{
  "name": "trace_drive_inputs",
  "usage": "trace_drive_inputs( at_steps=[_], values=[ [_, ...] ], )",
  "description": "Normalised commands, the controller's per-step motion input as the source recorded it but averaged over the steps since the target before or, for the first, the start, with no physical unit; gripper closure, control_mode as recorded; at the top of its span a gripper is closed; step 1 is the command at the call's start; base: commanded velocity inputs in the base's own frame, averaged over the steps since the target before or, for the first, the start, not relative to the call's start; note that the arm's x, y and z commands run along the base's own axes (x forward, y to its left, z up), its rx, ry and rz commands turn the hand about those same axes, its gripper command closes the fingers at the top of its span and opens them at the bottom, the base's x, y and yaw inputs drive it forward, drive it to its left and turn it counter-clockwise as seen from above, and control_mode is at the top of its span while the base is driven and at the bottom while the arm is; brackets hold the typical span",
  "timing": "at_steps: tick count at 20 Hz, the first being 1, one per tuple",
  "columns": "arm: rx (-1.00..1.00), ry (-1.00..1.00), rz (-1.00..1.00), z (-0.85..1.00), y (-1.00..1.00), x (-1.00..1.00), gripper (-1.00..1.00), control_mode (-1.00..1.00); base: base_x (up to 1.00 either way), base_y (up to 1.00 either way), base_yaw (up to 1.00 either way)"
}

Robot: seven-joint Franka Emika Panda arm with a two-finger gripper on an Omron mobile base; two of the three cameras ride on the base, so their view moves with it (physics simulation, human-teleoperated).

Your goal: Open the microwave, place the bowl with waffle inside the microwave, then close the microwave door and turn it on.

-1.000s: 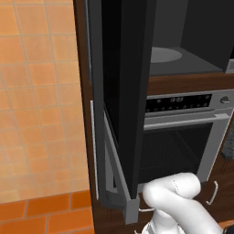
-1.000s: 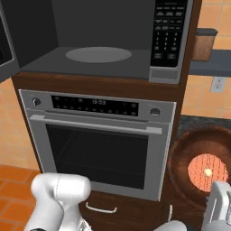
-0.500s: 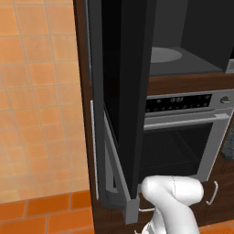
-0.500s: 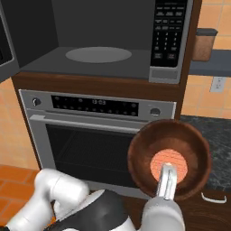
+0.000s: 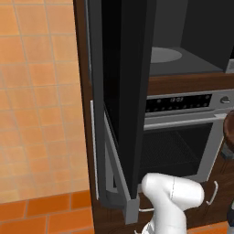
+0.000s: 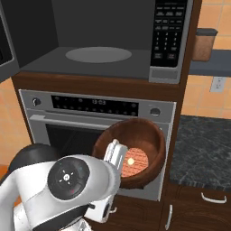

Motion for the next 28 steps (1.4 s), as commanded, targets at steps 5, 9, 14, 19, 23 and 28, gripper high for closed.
trace_drive_inputs(
  at_steps=[5, 9, 14, 19, 23, 28],
  values=[
    [0.12, 0.05, 0.0, 0.44, 0.22, -0.01, 1.0, -1.0, 0.0, 0.0, 0.0],
    [0.23, 0.0, 0.0, 0.36, 0.53, 0.05, 1.0, -1.0, 0.0, 0.0, 0.0],
    [0.07, -0.26, 0.06, 0.3, 0.86, 0.01, 1.0, -1.0, 0.0, 0.0, 0.0],
    [0.01, -0.54, -0.01, 0.43, 0.95, 0.0, 1.0, -1.0, 0.0, 0.0, 0.0],
    [-0.11, -0.3, -0.02, 0.93, 0.6, 0.0, 1.0, -1.0, 0.0, 0.0, 0.0],
    [-0.06, 0.18, 0.01, 0.55, 0.08, 0.38, 1.0, -1.0, 0.0, 0.0, 0.0]
  ],
)
